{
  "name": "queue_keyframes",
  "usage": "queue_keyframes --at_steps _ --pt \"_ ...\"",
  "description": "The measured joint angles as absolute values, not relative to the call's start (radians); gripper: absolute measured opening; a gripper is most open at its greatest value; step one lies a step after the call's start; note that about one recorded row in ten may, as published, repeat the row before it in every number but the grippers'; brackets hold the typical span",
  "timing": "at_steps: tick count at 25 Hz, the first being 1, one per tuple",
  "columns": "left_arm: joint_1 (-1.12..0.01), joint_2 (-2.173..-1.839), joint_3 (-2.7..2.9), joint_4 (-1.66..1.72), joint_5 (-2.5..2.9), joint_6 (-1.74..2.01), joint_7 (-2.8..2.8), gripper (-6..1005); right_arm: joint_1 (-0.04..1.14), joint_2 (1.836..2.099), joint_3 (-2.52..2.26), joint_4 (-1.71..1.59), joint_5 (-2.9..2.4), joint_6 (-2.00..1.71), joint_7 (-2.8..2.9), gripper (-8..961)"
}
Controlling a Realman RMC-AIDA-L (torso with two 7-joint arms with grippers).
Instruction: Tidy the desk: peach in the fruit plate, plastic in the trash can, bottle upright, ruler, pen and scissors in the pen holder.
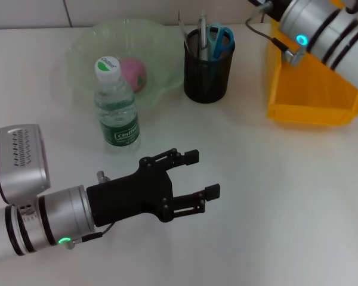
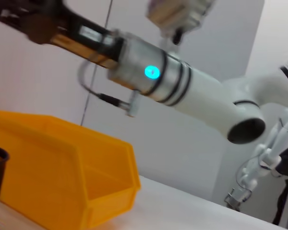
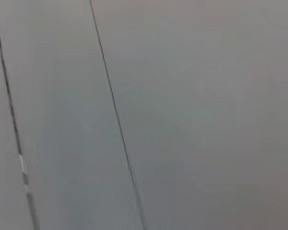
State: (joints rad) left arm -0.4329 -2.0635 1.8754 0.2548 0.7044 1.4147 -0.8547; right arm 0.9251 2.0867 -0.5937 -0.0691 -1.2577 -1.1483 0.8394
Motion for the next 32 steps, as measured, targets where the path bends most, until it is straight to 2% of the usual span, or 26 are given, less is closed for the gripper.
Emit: queue_keyframes --at_steps 3,8,12,14,16,17,18,20,24,28,32 --pt "-0.429 -2.06 1.86 0.254 0.704 1.422 -0.866 812 0.856 2.082 -0.641 -0.161 -1.297 -1.255 0.981 472" --pt "-0.423 -2.048 1.853 0.255 0.706 1.448 -0.901 812 0.631 2.075 -0.799 -0.43 -1.327 -1.486 1.233 522" --pt "-0.409 -1.998 1.852 0.248 0.715 1.56 -0.955 813 0.439 2.036 -0.837 -0.519 -1.376 -1.713 1.244 582" --pt "-0.4 -1.973 1.855 0.247 0.729 1.613 -0.957 813 0.374 2.01 -0.833 -0.515 -1.437 -1.813 1.242 641" --pt "-0.395 -1.947 1.848 0.247 0.763 1.676 -0.958 812 0.327 1.995 -0.832 -0.515 -1.52 -1.89 1.237 700" --pt "-0.395 -1.947 1.848 0.247 0.763 1.676 -0.958 812 0.306 1.99 -0.829 -0.521 -1.568 -1.923 1.23 700" --pt "-0.395 -1.947 1.848 0.247 0.763 1.676 -0.958 812 0.29 1.989 -0.819 -0.529 -1.622 -1.949 1.222 700" --pt "-0.378 -1.907 1.787 0.24 0.872 1.732 -0.968 812 0.272 1.989 -0.793 -0.535 -1.73 -1.979 1.204 700" --pt "-0.366 -1.893 1.705 0.225 0.962 1.739 -0.989 812 0.266 2.001 -0.766 -0.531 -1.872 -1.984 1.157 700" --pt "-0.359 -1.893 1.691 0.231 0.978 1.748 -0.997 812 0.267 2.018 -0.769 -0.53 -1.889 -1.981 1.114 699" --pt "-0.359 -1.897 1.691 0.232 0.979 1.761 -0.998 812 0.279 2.023 -0.779 -0.534 -1.901 -1.981 1.108 699"
